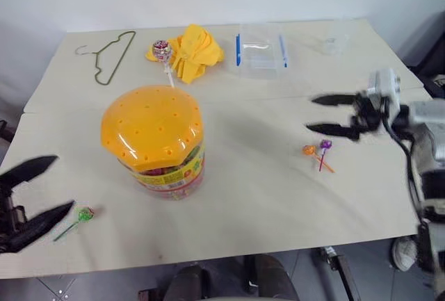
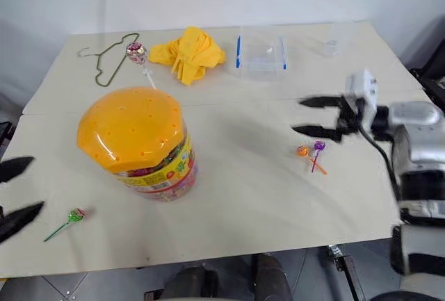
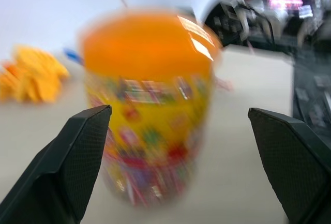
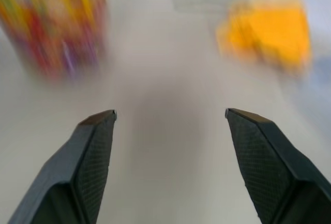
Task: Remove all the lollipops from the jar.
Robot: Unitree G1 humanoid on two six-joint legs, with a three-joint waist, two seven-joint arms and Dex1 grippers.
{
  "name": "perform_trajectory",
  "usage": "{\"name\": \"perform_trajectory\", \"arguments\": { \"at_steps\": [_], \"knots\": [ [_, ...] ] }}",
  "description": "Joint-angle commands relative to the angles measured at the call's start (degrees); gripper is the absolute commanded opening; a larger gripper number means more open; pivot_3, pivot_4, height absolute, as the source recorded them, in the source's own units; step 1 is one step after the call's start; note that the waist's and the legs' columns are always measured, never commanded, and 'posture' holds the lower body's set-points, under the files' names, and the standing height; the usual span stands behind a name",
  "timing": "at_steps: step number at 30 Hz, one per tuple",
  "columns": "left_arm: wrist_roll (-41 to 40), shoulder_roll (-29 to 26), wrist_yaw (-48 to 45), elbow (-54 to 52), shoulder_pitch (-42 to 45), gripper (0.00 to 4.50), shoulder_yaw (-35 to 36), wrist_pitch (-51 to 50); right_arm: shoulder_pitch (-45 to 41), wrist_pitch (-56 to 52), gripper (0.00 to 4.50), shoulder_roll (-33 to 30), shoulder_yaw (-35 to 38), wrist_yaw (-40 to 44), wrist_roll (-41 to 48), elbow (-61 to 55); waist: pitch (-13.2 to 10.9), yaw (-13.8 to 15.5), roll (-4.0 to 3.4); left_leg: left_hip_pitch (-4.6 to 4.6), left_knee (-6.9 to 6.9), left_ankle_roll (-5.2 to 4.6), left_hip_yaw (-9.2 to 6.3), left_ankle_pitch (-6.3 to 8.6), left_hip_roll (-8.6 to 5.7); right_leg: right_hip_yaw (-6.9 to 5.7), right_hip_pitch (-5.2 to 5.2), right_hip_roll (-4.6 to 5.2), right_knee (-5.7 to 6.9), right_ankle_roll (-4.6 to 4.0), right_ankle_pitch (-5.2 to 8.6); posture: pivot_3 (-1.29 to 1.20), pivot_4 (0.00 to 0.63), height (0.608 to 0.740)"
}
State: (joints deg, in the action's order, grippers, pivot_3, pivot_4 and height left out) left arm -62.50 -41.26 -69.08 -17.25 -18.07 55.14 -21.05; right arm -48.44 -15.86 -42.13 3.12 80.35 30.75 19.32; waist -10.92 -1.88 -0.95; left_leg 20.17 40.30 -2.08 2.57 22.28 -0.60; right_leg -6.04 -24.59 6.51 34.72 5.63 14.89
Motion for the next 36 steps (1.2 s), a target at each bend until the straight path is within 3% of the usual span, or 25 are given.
{"name": "perform_trajectory", "arguments": {
  "at_steps": [1,9,15,19,26,27,31,36],
  "knots": [
    [-3.86,0.20,3.33,0.84,1.43,4.50,1.86,-1.48,-5.29,-12.51,3.54,6.11,0.63,-7.05,8.06,-8.58,0.00,0.17,0.00,0.03,0.00,0.02,-0.10,0.01,0.01,-0.06,0.00,0.00,0.00,-0.02,0.01,0.00,0.150,0.740],
    [-1.89,0.96,4.06,1.99,2.92,4.50,-0.33,-1.21,-18.44,-21.45,3.54,26.89,-7.07,-24.58,3.68,-7.55,0.03,0.10,0.04,0.11,0.01,0.02,-0.26,0.01,-0.14,-0.16,-0.04,0.04,0.10,-0.04,0.01,0.00,0.150,0.740],
    [-0.16,1.37,3.40,2.07,2.78,4.50,-1.33,-0.14,-20.49,-22.93,3.54,34.02,-9.26,-28.78,1.42,-5.84,0.09,0.07,0.16,0.12,0.00,0.00,-0.32,0.02,-0.24,-0.23,-0.07,-0.01,0.24,-0.04,0.01,0.00,0.150,0.740],
    [-0.22,1.63,3.77,0.89,3.00,4.50,-1.54,0.07,-20.62,-23.75,2.66,35.27,-9.29,-29.01,1.22,-6.09,0.09,-0.07,0.16,0.09,0.00,-0.04,-0.30,0.00,-0.30,-0.21,-0.06,-0.01,0.26,-0.03,0.01,0.00,0.150,0.740],
    [-0.27,1.10,4.20,-0.14,4.76,4.50,-2.46,0.19,-20.45,-23.04,0.20,34.41,-8.75,-26.96,1.28,-6.55,0.09,-0.35,0.16,0.08,0.00,-0.03,-0.29,0.00,-0.25,-0.20,-0.06,-0.02,0.26,-0.03,0.01,0.00,0.150,0.740],
    [-0.31,0.86,4.15,-0.52,5.23,4.50,-2.86,0.11,-20.45,-21.73,0.03,34.20,-7.81,-25.51,2.02,-6.59,0.09,-0.39,0.16,0.08,0.00,-0.03,-0.29,0.00,-0.26,-0.20,-0.07,-0.02,0.27,-0.03,0.01,0.00,0.150,0.740],
    [-0.49,-0.23,2.74,-1.68,8.87,4.50,-5.08,1.07,-21.77,-16.64,0.03,34.48,1.79,-17.63,11.21,-5.82,0.07,-0.27,0.16,0.12,-0.03,-0.03,-0.31,0.00,-0.26,-0.24,-0.08,-0.06,0.23,-0.03,0.01,0.00,0.150,0.740],
    [3.41,-2.61,-1.95,-4.31,7.58,4.50,-9.71,1.15,-22.65,-12.74,0.03,29.98,8.05,-22.02,10.04,-1.47,0.08,-0.71,0.18,0.06,-0.04,-0.04,-0.29,0.00,-0.30,-0.22,-0.03,-0.07,0.26,-0.03,0.01,0.00,0.150,0.740]
  ]
}}
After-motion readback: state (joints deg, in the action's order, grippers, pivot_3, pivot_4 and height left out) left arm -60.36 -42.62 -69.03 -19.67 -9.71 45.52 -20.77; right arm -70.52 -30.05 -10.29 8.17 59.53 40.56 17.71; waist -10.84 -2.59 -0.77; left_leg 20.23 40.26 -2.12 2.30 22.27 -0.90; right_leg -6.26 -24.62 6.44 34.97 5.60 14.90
